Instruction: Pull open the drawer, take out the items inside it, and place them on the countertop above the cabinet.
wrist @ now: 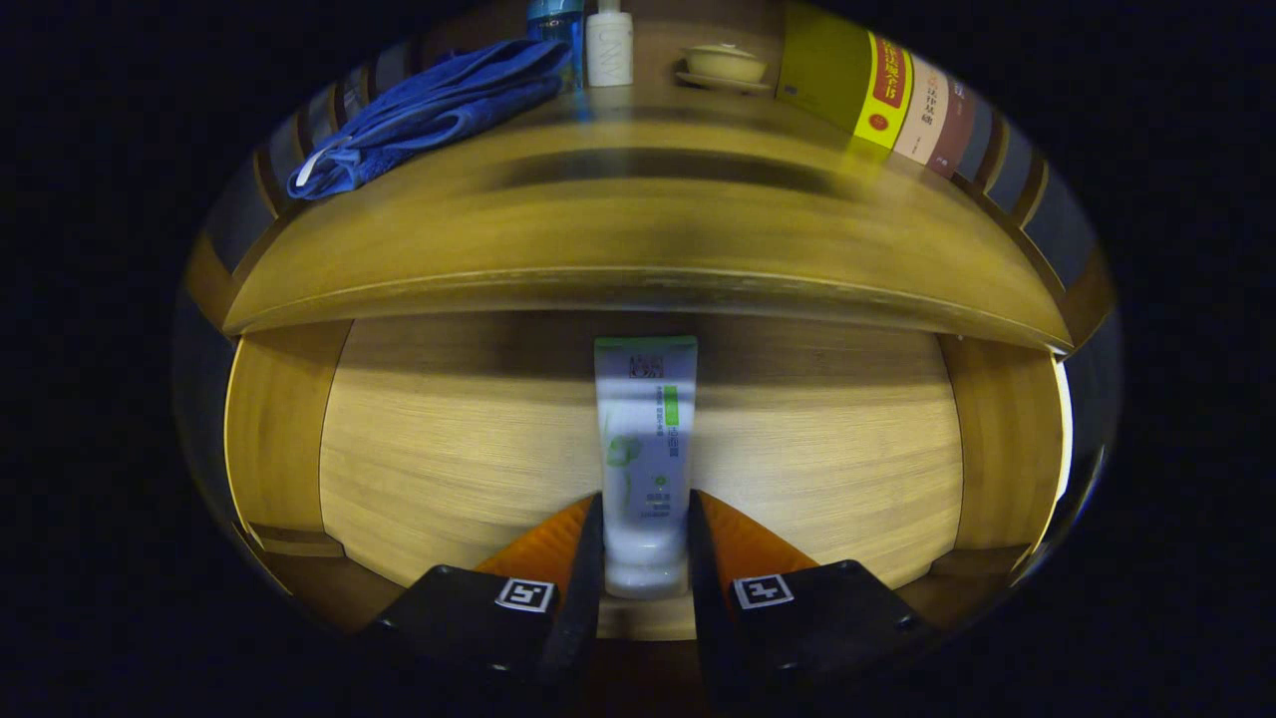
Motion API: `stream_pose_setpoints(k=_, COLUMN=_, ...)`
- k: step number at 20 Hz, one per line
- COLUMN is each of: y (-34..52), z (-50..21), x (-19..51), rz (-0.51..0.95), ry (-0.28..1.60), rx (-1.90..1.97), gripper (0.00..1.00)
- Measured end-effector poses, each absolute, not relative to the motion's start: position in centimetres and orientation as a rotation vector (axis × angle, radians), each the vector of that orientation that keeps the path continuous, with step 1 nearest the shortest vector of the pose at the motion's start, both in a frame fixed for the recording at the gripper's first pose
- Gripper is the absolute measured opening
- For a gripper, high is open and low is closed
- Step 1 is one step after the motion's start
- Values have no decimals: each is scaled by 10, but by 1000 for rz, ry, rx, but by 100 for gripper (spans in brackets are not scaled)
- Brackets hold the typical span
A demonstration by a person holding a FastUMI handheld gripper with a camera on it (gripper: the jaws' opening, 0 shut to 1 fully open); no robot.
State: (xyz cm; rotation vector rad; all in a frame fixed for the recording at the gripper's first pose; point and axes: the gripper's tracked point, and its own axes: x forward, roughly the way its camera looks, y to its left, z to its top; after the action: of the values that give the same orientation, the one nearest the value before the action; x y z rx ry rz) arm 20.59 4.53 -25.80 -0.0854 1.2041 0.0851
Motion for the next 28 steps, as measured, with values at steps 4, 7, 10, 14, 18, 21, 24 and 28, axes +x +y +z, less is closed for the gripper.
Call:
stream_pose_setpoints(k=4, y=55, z=-213, x=239, rz=97, ry=1131, rx=-53, gripper=49)
stream_pose_setpoints(k=7, y=51, z=-201, x=228, rz=116, ry=1104, rx=-38, gripper=49)
stream_pose_setpoints(k=10, y=52, z=-185, x=221, rz=137, ry=1090, rx=-45, gripper=49)
stream_pose_setpoints(k=14, y=48, z=-165, x=217, rz=152, ry=1069, rx=-48, gripper=49)
stream_pose_setpoints(k=18, y=43, z=-147, x=212, rz=163, ry=1074, rx=-6, gripper=49)
stream_pose_setpoints(k=21, y=42, z=-136, x=206, rz=173, ry=1072, rx=-4, gripper=49)
stream_pose_setpoints(k=24, y=40, z=-125, x=196, rz=197, ry=1062, rx=-15, gripper=49)
stream_pose_setpoints(k=28, y=41, z=-110, x=178, rz=233, ry=1042, rx=-2, gripper=49)
